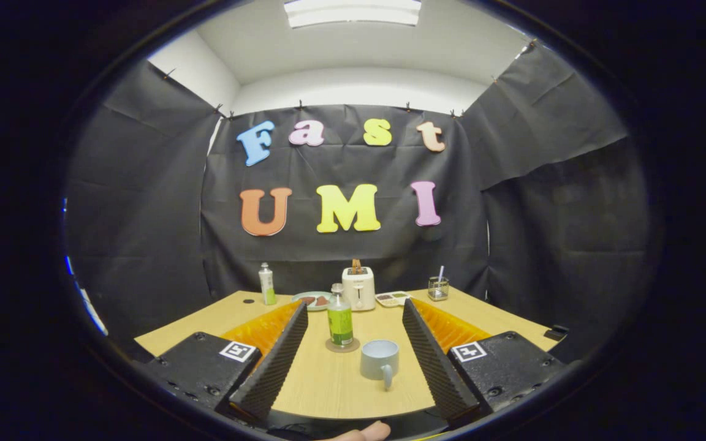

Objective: Take the bottle from table, then pour the juice into the cup, finally place the bottle on the coaster

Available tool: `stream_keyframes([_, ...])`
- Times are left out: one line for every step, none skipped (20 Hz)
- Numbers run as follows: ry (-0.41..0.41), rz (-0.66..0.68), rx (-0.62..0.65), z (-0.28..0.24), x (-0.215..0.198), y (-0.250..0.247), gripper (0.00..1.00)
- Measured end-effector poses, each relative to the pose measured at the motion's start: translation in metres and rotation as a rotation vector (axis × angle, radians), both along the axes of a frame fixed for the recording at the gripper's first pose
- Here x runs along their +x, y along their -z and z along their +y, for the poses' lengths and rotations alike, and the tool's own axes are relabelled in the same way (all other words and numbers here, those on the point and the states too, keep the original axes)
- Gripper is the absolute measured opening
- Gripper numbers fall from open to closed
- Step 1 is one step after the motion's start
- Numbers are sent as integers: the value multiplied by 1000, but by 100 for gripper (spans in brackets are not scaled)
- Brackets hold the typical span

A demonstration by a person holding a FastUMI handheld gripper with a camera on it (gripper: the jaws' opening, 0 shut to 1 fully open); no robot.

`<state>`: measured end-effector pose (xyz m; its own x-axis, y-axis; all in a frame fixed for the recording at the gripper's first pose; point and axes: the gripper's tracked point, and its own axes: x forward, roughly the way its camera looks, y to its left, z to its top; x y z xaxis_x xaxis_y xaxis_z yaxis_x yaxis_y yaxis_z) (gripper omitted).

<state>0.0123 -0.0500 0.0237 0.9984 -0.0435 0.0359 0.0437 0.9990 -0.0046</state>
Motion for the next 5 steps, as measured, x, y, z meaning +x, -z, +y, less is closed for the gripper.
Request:
stream_keyframes([-2, 6, 1, 0, 1, 1, 100])
stream_keyframes([-3, 8, -1, -1, 0, 1, 100])
stream_keyframes([-3, 7, -5, -3, -1, 0, 100])
stream_keyframes([-2, 5, -8, -4, -3, -1, 100])
stream_keyframes([-2, 1, -8, -6, -4, -2, 100])
